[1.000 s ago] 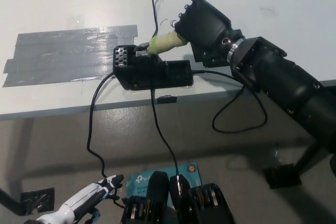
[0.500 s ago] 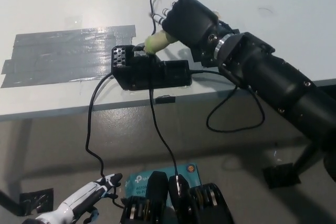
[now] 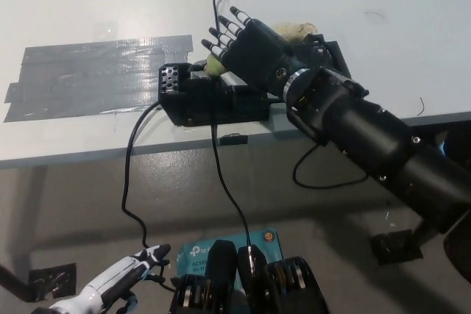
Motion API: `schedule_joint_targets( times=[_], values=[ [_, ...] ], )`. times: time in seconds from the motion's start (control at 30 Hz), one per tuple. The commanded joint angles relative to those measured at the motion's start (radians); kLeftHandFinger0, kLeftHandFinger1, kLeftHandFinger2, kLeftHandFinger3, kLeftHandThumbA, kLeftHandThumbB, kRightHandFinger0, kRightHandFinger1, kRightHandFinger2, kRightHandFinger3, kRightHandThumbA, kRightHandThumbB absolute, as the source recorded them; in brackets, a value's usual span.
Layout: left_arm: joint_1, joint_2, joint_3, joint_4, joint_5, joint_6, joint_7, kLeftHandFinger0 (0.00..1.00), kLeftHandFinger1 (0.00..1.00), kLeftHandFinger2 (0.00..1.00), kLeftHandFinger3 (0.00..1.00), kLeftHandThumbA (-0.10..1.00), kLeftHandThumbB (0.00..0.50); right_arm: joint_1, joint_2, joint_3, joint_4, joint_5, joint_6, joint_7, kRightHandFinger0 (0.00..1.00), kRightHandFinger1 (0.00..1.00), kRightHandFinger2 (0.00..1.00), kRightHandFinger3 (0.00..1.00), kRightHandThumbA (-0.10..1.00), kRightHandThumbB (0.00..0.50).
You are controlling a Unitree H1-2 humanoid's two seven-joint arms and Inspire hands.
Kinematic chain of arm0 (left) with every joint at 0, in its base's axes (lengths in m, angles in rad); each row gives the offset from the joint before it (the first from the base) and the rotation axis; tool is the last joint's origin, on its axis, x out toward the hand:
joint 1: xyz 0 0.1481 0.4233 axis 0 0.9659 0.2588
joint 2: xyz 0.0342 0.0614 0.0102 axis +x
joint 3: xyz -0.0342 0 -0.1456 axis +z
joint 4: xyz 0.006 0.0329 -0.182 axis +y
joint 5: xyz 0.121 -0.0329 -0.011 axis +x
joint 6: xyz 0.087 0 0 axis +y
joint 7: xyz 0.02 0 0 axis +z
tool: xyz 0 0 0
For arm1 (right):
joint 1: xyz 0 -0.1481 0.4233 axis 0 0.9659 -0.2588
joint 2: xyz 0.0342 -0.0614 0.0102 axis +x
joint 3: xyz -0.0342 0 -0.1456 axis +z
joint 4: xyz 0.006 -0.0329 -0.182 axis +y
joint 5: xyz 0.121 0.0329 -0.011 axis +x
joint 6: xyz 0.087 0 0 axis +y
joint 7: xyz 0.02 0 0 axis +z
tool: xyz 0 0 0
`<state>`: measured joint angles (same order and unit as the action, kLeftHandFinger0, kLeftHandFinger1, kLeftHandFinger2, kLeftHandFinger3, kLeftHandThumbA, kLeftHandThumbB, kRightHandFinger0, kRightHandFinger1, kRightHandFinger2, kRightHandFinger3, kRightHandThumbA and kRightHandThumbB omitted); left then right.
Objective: The robot uses its right hand to grab and lift the soldering gun kept on the middle of the table and puts it in its base
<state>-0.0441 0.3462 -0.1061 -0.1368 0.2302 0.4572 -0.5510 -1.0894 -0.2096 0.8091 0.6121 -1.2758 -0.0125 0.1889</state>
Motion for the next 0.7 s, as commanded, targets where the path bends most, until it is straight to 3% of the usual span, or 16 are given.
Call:
schedule_joint_targets(
  times=[0.0, 0.27, 0.47, 0.67],
  values=[
    [0.016, 0.010, 0.026, -0.019, -0.003, 0.013, -0.024, 1.00, 0.82, 0.94, 1.00, 1.00, 0.500, -0.072, 0.014, -0.068, -0.111, 0.046, 0.134, 0.365, 1.00, 1.00, 1.00, 1.00, 0.68, 0.500],
    [0.031, 0.013, 0.025, -0.016, -0.003, 0.013, -0.018, 1.00, 0.77, 0.92, 1.00, 1.00, 0.500, -0.088, -0.004, -0.114, -0.231, 0.039, 0.115, 0.370, 1.00, 1.00, 1.00, 1.00, 0.71, 0.500],
    [0.033, 0.019, 0.021, -0.017, 0.000, 0.013, -0.015, 1.00, 0.78, 0.97, 1.00, 1.00, 0.500, -0.046, -0.103, -0.202, -0.630, 0.097, 0.054, 0.484, 1.00, 1.00, 1.00, 1.00, 0.76, 0.500],
    [0.039, 0.029, 0.020, 0.000, 0.000, 0.013, -0.010, 1.00, 0.79, 0.96, 1.00, 1.00, 0.500, 0.042, -0.190, -0.345, -1.129, 0.203, 0.152, 0.687, 1.00, 1.00, 1.00, 1.00, 0.72, 0.500]
  ],
)
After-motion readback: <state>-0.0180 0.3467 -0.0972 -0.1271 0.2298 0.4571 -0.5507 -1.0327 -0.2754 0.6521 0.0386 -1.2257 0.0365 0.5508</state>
